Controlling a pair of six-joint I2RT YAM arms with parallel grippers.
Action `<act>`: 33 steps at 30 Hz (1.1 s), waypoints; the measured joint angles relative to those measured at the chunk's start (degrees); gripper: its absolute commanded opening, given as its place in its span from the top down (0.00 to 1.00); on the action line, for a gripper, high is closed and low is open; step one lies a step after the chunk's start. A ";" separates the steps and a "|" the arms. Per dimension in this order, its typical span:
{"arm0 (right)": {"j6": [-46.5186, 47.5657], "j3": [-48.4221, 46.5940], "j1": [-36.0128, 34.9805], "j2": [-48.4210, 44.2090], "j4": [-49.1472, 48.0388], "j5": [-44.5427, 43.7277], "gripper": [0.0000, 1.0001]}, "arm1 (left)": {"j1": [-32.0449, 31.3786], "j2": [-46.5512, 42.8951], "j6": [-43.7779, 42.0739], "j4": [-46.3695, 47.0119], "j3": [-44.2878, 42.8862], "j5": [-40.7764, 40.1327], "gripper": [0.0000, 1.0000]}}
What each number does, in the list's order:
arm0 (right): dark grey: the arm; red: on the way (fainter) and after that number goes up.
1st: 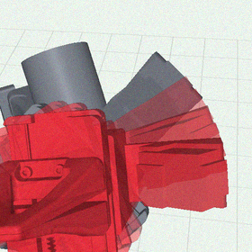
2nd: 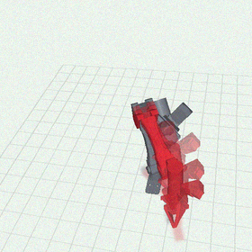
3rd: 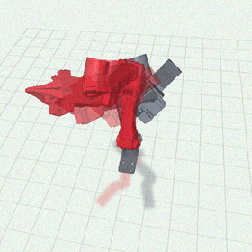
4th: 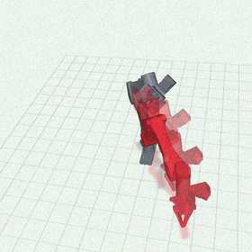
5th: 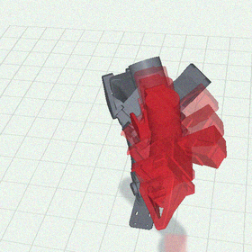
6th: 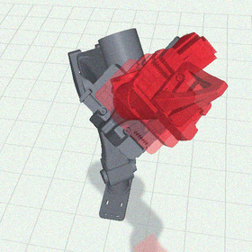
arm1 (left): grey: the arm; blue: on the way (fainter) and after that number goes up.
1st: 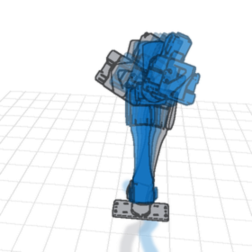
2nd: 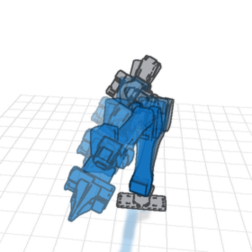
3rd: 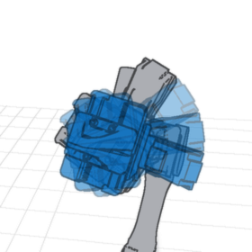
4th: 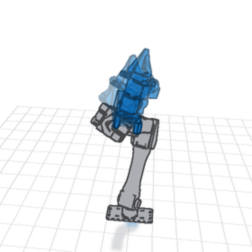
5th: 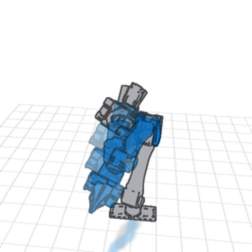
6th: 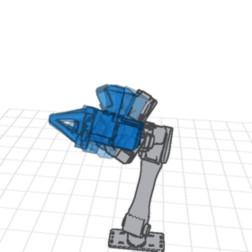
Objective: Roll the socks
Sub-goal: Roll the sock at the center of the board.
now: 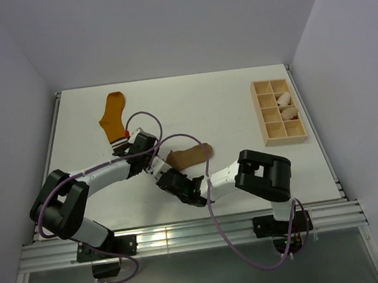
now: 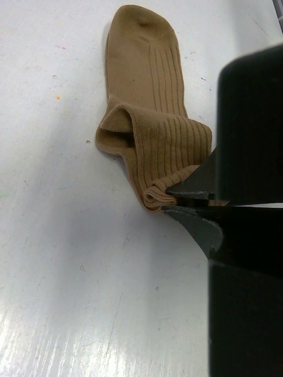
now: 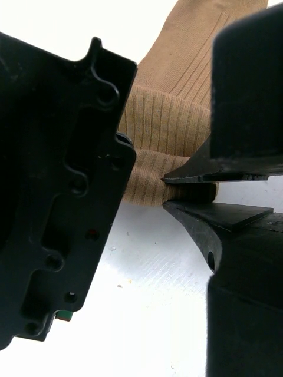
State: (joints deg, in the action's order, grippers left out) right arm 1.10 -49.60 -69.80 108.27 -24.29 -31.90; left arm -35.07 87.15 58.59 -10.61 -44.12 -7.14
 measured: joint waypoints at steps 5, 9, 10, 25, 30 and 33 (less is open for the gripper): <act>-0.72 0.00 0.24 -0.04 -0.04 0.50 1.00 | 0.00 -0.02 0.13 0.07 0.00 -0.07 0.75; -2.38 0.33 1.77 -0.81 -0.48 3.91 1.00 | -0.11 -0.39 0.61 0.63 0.31 -0.48 0.58; -2.99 0.50 2.34 -1.03 -0.70 5.22 1.00 | -0.26 -0.74 0.74 0.92 0.59 -0.52 0.51; -12.94 6.97 11.67 -4.90 -8.81 25.24 1.00 | 3.04 -11.43 4.35 3.48 7.52 -0.24 0.24; -18.69 10.34 15.54 -5.84 -13.20 32.68 1.00 | 4.59 -16.61 5.46 6.54 11.41 -0.11 0.24; -24.17 13.35 18.47 -6.27 -17.35 37.59 1.00 | 4.61 -17.25 5.57 9.77 13.00 1.31 0.24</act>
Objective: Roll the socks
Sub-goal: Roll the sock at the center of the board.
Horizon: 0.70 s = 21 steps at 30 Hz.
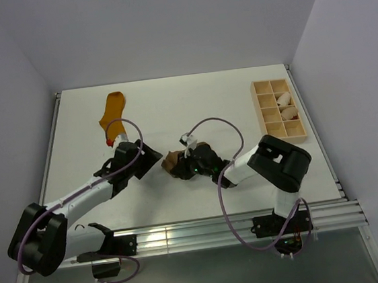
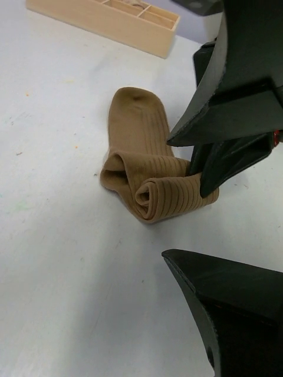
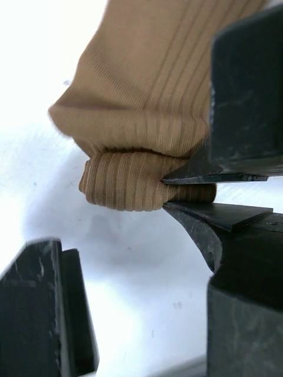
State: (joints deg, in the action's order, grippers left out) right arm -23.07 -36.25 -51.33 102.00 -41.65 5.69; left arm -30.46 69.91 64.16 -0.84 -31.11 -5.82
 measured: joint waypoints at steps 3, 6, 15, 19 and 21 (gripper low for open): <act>-6.56 3.65 3.02 0.22 -5.95 5.07 1.00 | 0.02 0.48 -0.02 3.17 1.33 1.90 0.25; -13.16 6.14 5.38 2.16 -12.63 9.51 1.00 | 0.00 1.84 0.00 6.38 2.45 3.78 0.26; -34.36 10.10 11.78 14.53 -35.78 20.04 1.00 | -0.13 6.05 -0.04 12.63 3.69 8.22 0.28; -38.97 10.45 13.03 16.61 -38.84 21.57 1.00 | -0.79 8.02 -0.02 14.67 3.72 9.14 0.31; -40.15 10.43 13.25 16.94 -39.19 21.97 1.00 | -1.27 9.31 -0.02 15.47 3.74 9.53 0.31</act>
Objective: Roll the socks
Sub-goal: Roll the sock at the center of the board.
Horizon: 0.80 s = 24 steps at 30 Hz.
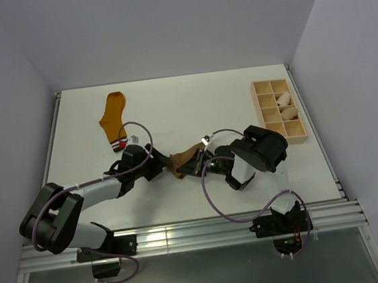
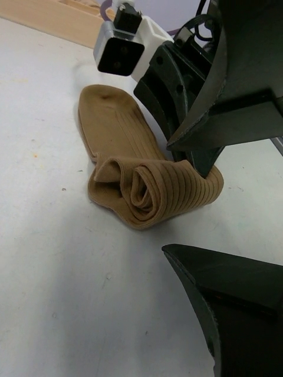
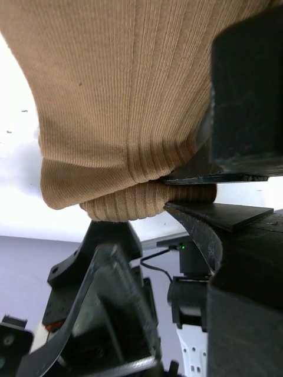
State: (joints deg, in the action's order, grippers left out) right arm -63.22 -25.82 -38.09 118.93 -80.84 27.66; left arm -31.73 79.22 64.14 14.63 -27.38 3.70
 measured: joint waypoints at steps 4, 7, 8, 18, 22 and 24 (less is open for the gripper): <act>-1.77 -0.13 0.26 0.63 -0.48 0.79 1.00 | -1.05 2.54 0.00 0.90 0.00 0.09 0.33; -2.40 -0.44 0.52 1.09 -0.66 1.55 0.99 | -1.70 3.61 0.02 2.14 -0.07 0.20 0.34; -2.56 -0.55 0.57 1.20 -0.70 1.77 0.99 | -1.86 3.93 0.02 2.45 -0.07 0.17 0.35; -2.54 -1.07 0.66 1.22 -0.44 2.49 0.98 | -2.12 6.64 0.11 4.66 -0.74 -0.09 0.64; -1.99 -1.38 0.74 1.22 -0.11 2.99 0.94 | -2.12 6.84 0.33 5.20 -0.90 -0.09 0.85; -1.25 -1.49 0.74 1.05 0.15 3.10 0.89 | -2.12 6.86 0.26 5.18 -1.07 -0.11 0.99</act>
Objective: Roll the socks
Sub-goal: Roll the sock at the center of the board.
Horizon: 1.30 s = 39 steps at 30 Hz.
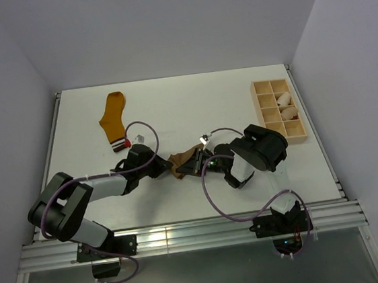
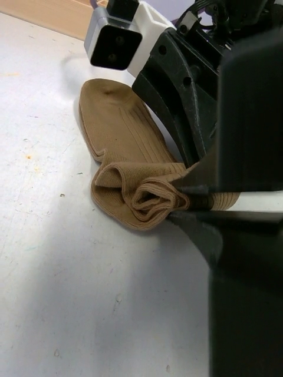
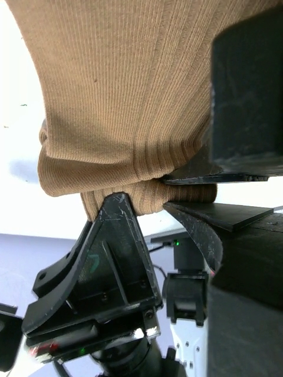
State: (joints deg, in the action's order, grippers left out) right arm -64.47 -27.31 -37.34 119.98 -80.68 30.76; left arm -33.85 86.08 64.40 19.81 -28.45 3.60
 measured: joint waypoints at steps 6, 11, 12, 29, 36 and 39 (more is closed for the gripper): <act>7.96 0.09 -0.04 -8.00 10.86 -2.21 0.51 | -0.55 0.00 -0.39 -3.50 -2.32 -0.70 1.00; 20.33 -0.15 -2.25 -21.35 27.36 -9.92 0.38 | -1.01 0.00 -1.66 -8.81 -5.18 -1.79 1.00; 23.41 -0.79 -3.41 -24.11 31.10 -12.39 0.37 | -1.16 0.00 -1.97 -9.94 -5.81 -2.29 1.00; 55.60 -14.60 -27.47 -24.44 59.39 -51.23 0.37 | -2.03 1.27 -5.46 -22.38 -13.00 -5.11 1.00; 60.63 -16.39 -29.99 -20.17 59.28 -57.83 0.38 | -2.03 1.92 -5.86 -23.45 -14.01 -4.96 1.00; 62.42 -17.33 -30.80 -18.49 59.30 -59.98 0.39 | -2.05 1.95 -6.27 -23.91 -14.29 -4.92 1.00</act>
State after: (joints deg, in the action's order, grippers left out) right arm -2.04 -44.64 -68.14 101.49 -21.39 -29.21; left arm -35.90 88.03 58.13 -4.10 -42.74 -1.32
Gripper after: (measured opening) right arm 0.618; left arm 0.059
